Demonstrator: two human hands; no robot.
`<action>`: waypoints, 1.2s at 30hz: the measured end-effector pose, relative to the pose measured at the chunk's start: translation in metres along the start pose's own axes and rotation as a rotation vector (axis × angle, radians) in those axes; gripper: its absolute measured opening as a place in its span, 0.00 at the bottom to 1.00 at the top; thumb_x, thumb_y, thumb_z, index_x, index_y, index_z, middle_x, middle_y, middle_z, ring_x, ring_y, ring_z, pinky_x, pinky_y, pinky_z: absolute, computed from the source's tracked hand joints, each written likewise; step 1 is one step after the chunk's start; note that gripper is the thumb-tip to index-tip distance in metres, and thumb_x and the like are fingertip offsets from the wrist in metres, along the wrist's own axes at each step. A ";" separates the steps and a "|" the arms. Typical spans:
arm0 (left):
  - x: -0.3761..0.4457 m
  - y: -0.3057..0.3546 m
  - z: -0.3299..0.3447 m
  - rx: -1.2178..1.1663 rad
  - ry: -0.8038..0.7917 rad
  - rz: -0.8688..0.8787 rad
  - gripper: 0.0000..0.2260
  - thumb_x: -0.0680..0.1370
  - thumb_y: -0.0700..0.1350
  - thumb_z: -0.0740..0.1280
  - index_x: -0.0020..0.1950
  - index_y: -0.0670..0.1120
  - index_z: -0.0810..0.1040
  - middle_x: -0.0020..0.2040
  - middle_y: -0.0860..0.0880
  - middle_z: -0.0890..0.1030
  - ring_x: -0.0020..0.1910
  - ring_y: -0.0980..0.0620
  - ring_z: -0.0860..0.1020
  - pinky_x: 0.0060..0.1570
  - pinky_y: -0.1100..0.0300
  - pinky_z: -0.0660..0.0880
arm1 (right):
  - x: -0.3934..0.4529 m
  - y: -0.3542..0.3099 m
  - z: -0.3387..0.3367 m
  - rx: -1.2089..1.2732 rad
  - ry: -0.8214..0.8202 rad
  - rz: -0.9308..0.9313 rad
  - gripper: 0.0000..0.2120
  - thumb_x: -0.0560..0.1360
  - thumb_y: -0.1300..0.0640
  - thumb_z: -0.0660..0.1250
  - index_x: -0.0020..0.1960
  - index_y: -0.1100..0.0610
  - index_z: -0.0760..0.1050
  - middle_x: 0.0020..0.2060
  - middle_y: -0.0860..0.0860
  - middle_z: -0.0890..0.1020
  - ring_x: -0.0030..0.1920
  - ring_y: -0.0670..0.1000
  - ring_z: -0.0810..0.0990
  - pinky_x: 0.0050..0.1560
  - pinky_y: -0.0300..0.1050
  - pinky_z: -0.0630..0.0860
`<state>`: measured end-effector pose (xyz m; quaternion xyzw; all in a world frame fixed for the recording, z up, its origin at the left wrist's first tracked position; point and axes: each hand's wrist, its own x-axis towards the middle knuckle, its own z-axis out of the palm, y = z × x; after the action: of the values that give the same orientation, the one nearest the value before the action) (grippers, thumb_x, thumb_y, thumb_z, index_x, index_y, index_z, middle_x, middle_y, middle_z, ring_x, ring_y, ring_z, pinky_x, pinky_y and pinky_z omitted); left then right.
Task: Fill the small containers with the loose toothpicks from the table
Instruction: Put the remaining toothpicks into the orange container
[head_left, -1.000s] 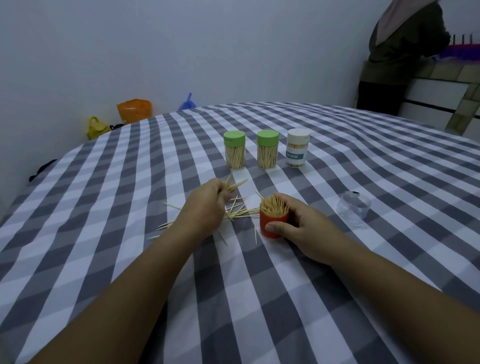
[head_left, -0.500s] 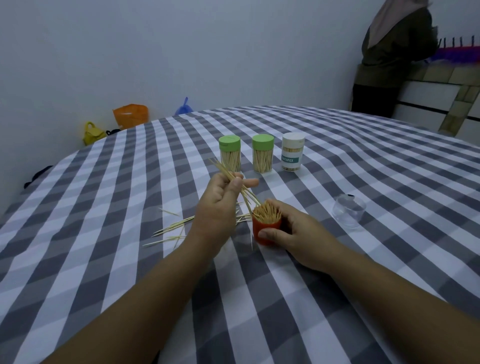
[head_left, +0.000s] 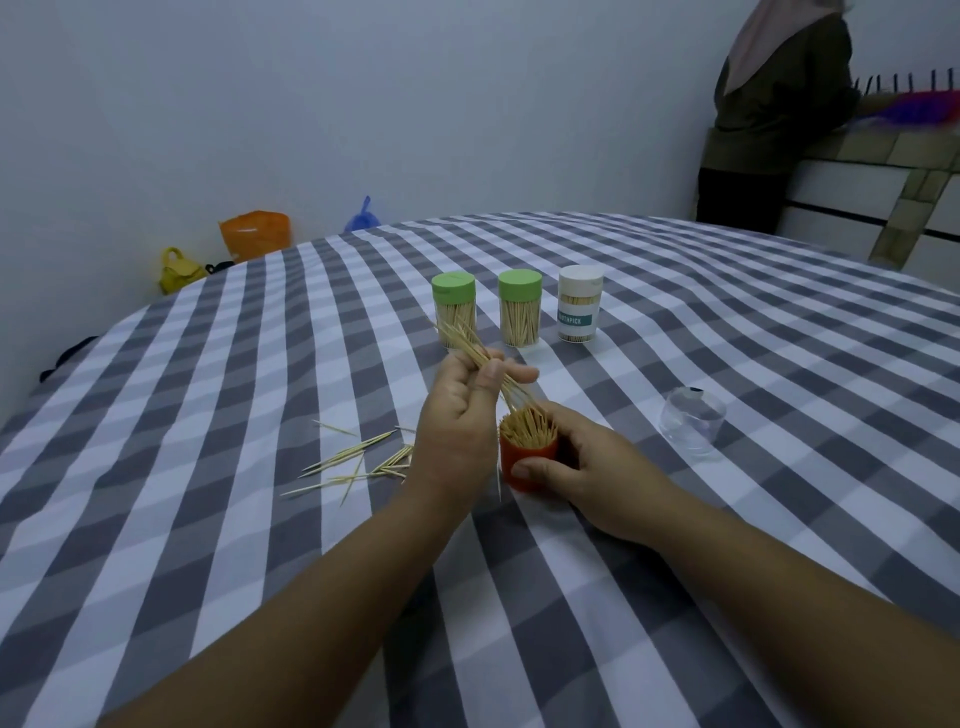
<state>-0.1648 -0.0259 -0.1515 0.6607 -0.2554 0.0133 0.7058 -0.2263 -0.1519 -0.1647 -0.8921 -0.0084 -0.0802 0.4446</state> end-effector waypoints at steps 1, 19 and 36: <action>0.000 -0.001 -0.001 0.000 -0.007 -0.007 0.12 0.79 0.52 0.58 0.44 0.65 0.78 0.53 0.45 0.82 0.59 0.45 0.77 0.62 0.39 0.71 | 0.000 0.001 0.000 -0.003 0.000 -0.004 0.24 0.75 0.53 0.69 0.68 0.45 0.66 0.56 0.41 0.76 0.57 0.42 0.74 0.52 0.31 0.69; -0.005 -0.013 -0.002 0.415 -0.096 -0.108 0.06 0.80 0.56 0.58 0.52 0.62 0.74 0.70 0.53 0.66 0.71 0.53 0.58 0.72 0.44 0.57 | 0.001 0.002 -0.001 0.009 -0.004 -0.037 0.26 0.75 0.54 0.69 0.70 0.47 0.65 0.60 0.44 0.77 0.59 0.44 0.75 0.60 0.39 0.72; -0.004 -0.009 -0.007 0.296 -0.157 -0.157 0.13 0.64 0.69 0.60 0.38 0.67 0.81 0.70 0.56 0.63 0.73 0.49 0.59 0.69 0.40 0.62 | 0.000 0.002 -0.002 -0.011 -0.011 -0.043 0.25 0.75 0.54 0.68 0.69 0.44 0.65 0.57 0.41 0.76 0.58 0.42 0.74 0.53 0.30 0.70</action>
<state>-0.1623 -0.0196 -0.1612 0.7742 -0.2526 -0.0562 0.5777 -0.2262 -0.1543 -0.1650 -0.8945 -0.0294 -0.0847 0.4379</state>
